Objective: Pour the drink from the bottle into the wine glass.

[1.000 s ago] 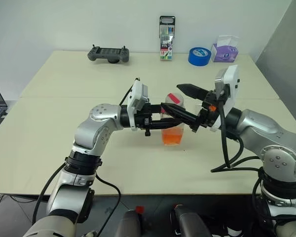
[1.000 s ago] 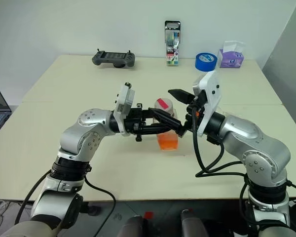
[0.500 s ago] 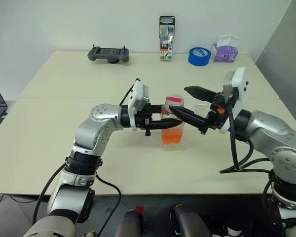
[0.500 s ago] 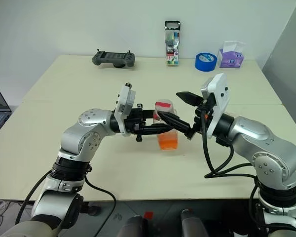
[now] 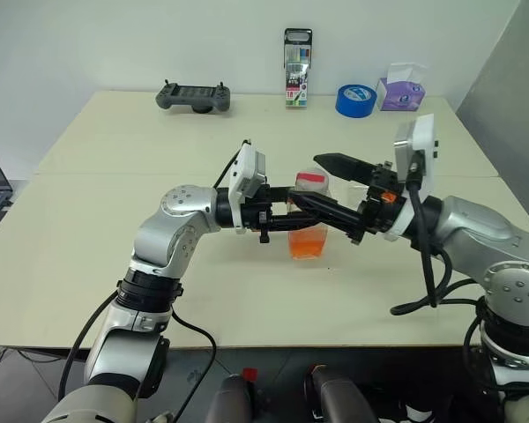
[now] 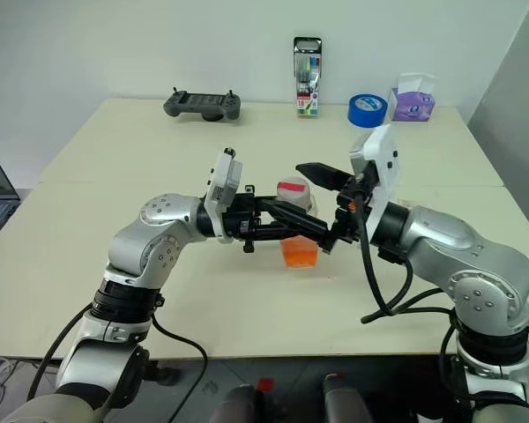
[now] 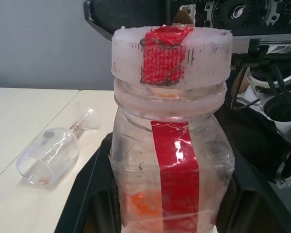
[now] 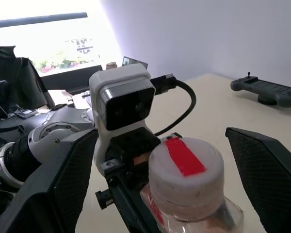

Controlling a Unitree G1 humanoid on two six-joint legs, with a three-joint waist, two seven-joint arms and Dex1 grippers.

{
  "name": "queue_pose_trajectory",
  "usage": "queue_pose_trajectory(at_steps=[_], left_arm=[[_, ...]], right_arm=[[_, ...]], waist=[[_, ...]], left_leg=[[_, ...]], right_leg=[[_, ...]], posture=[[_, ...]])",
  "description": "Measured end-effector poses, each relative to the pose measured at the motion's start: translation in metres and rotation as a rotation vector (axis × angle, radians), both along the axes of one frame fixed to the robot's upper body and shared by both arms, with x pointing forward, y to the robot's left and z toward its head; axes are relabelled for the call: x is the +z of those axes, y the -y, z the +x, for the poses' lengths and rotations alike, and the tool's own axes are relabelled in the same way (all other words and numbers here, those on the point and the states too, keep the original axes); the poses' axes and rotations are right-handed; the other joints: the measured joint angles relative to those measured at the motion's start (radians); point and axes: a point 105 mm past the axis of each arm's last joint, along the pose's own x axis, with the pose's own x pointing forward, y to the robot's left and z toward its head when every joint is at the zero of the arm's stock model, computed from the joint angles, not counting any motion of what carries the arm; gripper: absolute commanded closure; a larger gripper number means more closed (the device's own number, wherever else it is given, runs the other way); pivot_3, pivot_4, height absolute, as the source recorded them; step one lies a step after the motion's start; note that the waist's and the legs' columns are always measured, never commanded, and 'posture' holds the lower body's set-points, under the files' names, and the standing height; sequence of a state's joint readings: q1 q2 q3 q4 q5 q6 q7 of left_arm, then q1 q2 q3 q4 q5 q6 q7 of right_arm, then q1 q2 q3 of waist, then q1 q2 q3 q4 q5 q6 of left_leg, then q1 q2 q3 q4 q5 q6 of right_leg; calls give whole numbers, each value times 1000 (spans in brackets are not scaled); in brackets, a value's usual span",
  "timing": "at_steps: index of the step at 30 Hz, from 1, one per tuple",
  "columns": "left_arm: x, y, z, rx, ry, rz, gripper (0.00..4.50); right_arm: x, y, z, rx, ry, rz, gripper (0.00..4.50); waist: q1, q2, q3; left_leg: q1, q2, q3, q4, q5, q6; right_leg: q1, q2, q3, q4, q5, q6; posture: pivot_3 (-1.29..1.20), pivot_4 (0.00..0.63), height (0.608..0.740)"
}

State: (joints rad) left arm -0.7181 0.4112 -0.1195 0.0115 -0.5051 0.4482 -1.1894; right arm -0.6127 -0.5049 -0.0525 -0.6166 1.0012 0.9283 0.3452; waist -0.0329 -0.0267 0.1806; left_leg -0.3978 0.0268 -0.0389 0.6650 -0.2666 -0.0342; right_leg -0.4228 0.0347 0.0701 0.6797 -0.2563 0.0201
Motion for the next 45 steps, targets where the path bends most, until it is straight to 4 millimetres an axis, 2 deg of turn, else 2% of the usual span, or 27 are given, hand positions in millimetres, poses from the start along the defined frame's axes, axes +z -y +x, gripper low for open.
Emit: queue_pose_trajectory(at_steps=[7, 10, 16, 17, 24, 29, 34, 45], left_arm=[[0, 0, 0, 2, 1, 2, 2631], [0, 0, 0, 2, 1, 2, 2631], [0, -1, 0, 2, 2, 3, 2631], [0, -1, 0, 4, 4, 3, 2631], [0, -1, 0, 4, 8, 3, 2631], [4, 3, -3, -9, 40, -6, 2631], [13, 0, 1, 23, 60, -29, 2631], [11, 5, 2, 21, 47, -29, 2631]], right_arm=[[-5, 0, 9, -27, 6, -14, 22], [-4, -1, 8, -22, 14, -6, 571], [-5, 1, 10, -29, 18, -2, 2521], [-5, 1, 10, -29, 20, 0, 2686], [-3, 2, 11, -33, 6, 9, 2683], [7, 6, 8, 10, 102, -114, 2683], [17, 4, 15, 11, 43, -41, 2683], [11, 11, 13, -98, -5, 14, 2683]], waist=[[0, 0, 0], [1, 0, 0], [1, 0, 0], [1, 0, 0], [1, 0, 0], [1, 1, 1], [0, 1, 1], [1, 1, 1]], left_leg=[[0, 0, 0, 0, 0, 0], [0, 0, 0, 0, 0, 0], [0, 0, 0, 0, 0, 0], [0, 0, 0, 0, 0, 0], [0, 0, 0, 0, 0, 0], [0, 0, 0, 0, 0, 0], [0, 0, 0, 0, 0, 0], [-1, 0, 0, 0, 0, 0]], right_leg=[[0, 0, 0, 0, 0, 0], [0, 0, 0, 0, 0, 0], [0, 0, 0, 0, 0, 0], [0, 0, 0, 0, 0, 0], [0, 0, 0, 0, 0, 0], [0, -1, 0, -1, 0, 0], [0, 0, 0, 0, 0, 0], [0, -2, 1, 0, 0, 0]], posture=[[0, 150, 740], [0, 150, 740], [0, 150, 740], [0, 150, 740], [0, 150, 740], [0, 150, 740], [0, 150, 740], [0, 150, 740]])
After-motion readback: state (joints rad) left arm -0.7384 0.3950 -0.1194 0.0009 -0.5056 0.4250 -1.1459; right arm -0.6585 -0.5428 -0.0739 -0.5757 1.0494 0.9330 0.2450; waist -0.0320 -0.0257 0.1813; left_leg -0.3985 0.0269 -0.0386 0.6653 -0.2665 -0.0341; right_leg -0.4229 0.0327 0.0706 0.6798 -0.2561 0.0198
